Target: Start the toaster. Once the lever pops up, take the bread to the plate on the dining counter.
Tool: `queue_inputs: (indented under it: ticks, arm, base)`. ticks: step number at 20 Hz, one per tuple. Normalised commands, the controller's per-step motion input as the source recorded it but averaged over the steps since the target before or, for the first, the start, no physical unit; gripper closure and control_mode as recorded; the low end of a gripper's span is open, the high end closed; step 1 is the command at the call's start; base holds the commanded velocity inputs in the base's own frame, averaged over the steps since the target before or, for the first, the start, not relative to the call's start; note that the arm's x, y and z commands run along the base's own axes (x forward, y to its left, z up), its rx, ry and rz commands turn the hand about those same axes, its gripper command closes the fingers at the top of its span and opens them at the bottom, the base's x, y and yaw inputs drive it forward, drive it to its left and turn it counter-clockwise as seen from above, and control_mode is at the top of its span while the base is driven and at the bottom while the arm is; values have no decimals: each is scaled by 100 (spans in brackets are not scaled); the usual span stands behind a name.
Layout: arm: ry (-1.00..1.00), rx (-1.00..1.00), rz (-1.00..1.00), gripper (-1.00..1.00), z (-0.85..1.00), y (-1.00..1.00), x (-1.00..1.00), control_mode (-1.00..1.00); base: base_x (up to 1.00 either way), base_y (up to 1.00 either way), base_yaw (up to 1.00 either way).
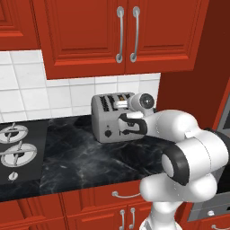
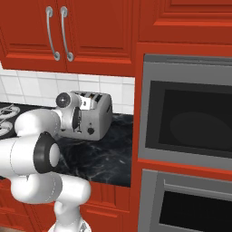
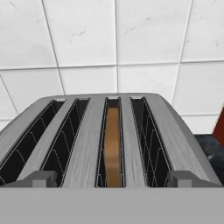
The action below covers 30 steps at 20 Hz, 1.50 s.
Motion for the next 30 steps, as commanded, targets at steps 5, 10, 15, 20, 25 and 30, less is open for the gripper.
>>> queue_inputs:
  ticks: [5,10,15,20,25,30]
  arm:
    - [0,0,0,-100,0,0,0,-100]
    - [0,0,0,-100,0,0,0,-100]
    - [0,0,0,-100,0,0,0,-100]
    - [0,0,0,-100,0,0,0,-100]
    - [0,0,0,-100,0,0,0,-100]
    - [0,0,0,-100,0,0,0,-100]
  base:
    - [0,0,0]
    - [0,0,0]
    - [0,0,0]
    - [0,0,0]
    - [0,0,0]
    - [0,0,0]
